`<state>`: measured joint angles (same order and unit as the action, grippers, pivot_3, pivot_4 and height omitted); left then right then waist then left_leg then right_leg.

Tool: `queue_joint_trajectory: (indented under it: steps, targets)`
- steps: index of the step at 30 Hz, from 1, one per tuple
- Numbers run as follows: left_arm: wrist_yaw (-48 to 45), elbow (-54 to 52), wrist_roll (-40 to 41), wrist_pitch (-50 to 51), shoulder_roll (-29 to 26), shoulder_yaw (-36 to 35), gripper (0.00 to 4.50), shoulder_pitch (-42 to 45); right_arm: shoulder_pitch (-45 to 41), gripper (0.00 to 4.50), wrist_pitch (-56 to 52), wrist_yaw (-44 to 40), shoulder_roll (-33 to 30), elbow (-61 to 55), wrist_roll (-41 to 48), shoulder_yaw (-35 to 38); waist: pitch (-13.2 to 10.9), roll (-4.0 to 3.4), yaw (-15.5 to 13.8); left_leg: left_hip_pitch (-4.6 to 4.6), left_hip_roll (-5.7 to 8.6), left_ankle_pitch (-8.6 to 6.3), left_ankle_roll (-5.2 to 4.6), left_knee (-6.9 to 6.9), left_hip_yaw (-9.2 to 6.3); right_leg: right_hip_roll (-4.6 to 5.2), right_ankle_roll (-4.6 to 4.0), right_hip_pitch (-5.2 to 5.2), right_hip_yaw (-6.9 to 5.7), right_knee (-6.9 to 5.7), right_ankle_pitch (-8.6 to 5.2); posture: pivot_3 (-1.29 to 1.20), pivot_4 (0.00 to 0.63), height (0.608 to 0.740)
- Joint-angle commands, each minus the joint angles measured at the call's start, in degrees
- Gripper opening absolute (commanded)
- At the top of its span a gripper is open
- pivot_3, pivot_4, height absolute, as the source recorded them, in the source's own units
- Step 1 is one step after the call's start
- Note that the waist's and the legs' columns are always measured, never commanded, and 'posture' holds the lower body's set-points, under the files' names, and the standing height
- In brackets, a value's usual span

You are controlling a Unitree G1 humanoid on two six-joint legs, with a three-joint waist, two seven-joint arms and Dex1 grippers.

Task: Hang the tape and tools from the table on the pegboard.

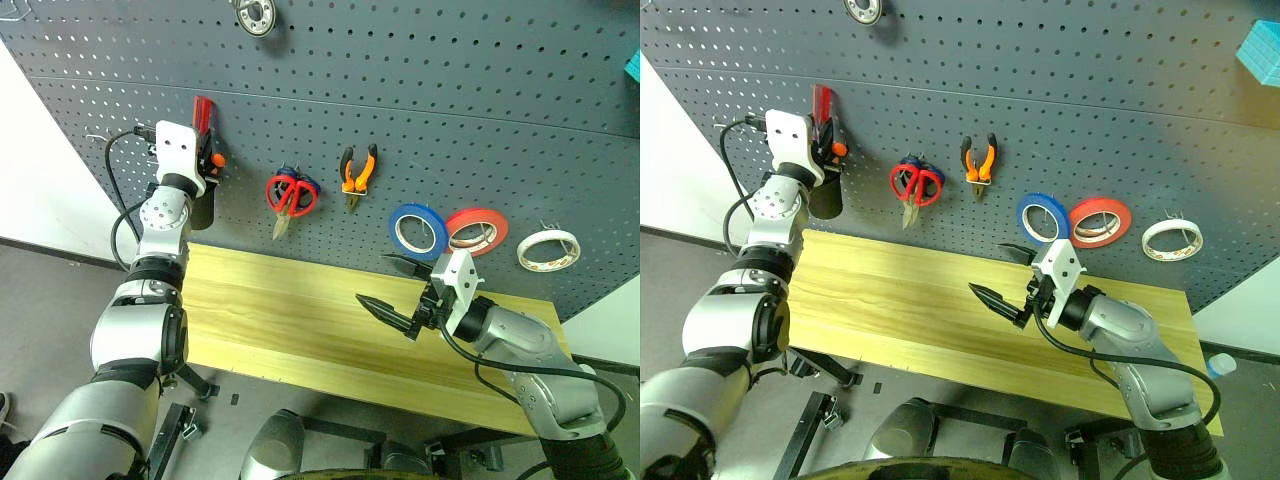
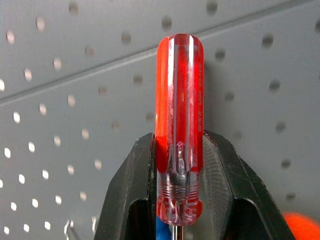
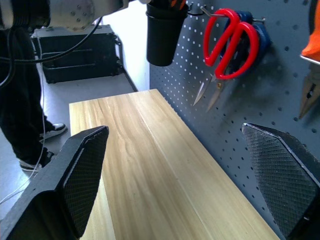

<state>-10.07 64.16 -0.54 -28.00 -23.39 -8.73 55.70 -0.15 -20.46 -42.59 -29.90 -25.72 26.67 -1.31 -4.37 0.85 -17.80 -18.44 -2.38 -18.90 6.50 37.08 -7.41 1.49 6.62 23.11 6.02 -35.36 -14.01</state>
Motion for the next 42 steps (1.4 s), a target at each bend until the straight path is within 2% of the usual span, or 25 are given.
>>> queue_joint_trajectory:
  steps: [1,5,7,15,20,24,28,37,42]
  targets:
    - [0.8,-3.6,-0.2,-0.6,0.2,0.3,0.90,-1.4,-1.2,4.50,0.2,-0.1,-0.3,-1.6,0.6,0.8,0.1,-0.01,0.1,0.01,0.00,0.00,0.00,0.00,0.00,0.00,0.00,0.00,0.00,-0.01,0.00,0.34,0.000,0.740]
    - [1.3,-5.8,0.2,-0.3,0.5,0.1,0.90,-2.9,-1.4,4.50,0.2,-0.1,-0.2,-1.3,0.4,0.6,0.2,-0.01,0.1,0.02,0.00,0.00,0.00,-0.01,0.00,0.00,0.00,0.00,0.00,-0.03,0.00,0.34,0.000,0.740]
    - [1.9,-6.7,0.6,-0.6,0.7,-0.4,1.65,-3.6,-1.5,4.50,0.3,-0.2,-0.2,-1.0,0.2,0.5,0.3,-0.02,0.1,0.03,0.00,0.00,0.00,0.00,0.00,0.00,0.00,-0.02,0.00,-0.03,0.00,0.35,0.000,0.740]
    - [2.0,-8.1,0.0,-0.4,0.7,0.6,4.11,-3.8,-1.9,4.50,0.7,-0.4,-0.1,-0.1,-0.4,0.4,0.3,-0.01,-0.1,0.03,0.01,0.00,0.00,0.03,-0.01,0.00,0.00,-0.04,0.00,-0.04,0.00,0.34,0.000,0.740]
    - [-0.2,-13.4,1.3,-1.7,0.9,0.5,4.11,-4.4,-2.6,4.50,1.5,-0.8,0.0,1.1,-0.9,0.6,0.3,0.00,-0.2,0.03,0.02,0.00,0.01,0.06,-0.01,0.02,0.00,-0.07,0.00,-0.03,0.00,0.34,0.000,0.740]
    - [-5.2,-23.3,3.3,-0.4,1.2,1.4,4.11,-6.9,-3.0,4.50,2.1,-1.0,-0.2,1.4,-1.0,1.4,0.4,-0.01,0.4,0.05,0.01,0.00,0.00,0.04,-0.01,0.01,0.00,-0.06,0.00,-0.04,0.00,0.32,0.000,0.740]
    - [-12.1,-37.4,7.8,6.8,1.3,2.7,4.11,-10.8,-3.0,4.50,3.7,-0.6,-0.2,2.3,-1.7,2.1,0.4,-0.02,1.6,0.04,0.01,0.00,0.00,0.04,-0.01,0.01,0.00,-0.06,0.01,-0.06,0.00,0.31,0.000,0.740]
    - [-20.7,-50.4,13.1,19.5,3.0,6.5,4.11,-12.2,-2.4,4.50,6.2,-0.3,0.2,3.4,-2.2,3.0,0.4,-0.03,4.4,0.15,0.02,0.00,-0.02,0.10,-0.02,0.02,-0.01,-0.23,0.04,-0.08,-0.01,0.30,0.000,0.740]
    - [-28.5,-59.5,16.9,30.1,2.6,11.3,4.11,-18.3,-1.0,4.50,6.7,-0.9,-0.2,2.8,-2.1,3.6,0.4,-0.11,6.3,0.17,0.02,0.00,-0.03,0.09,-0.03,0.02,-0.01,-0.26,0.07,-0.06,-0.01,0.30,0.000,0.740]
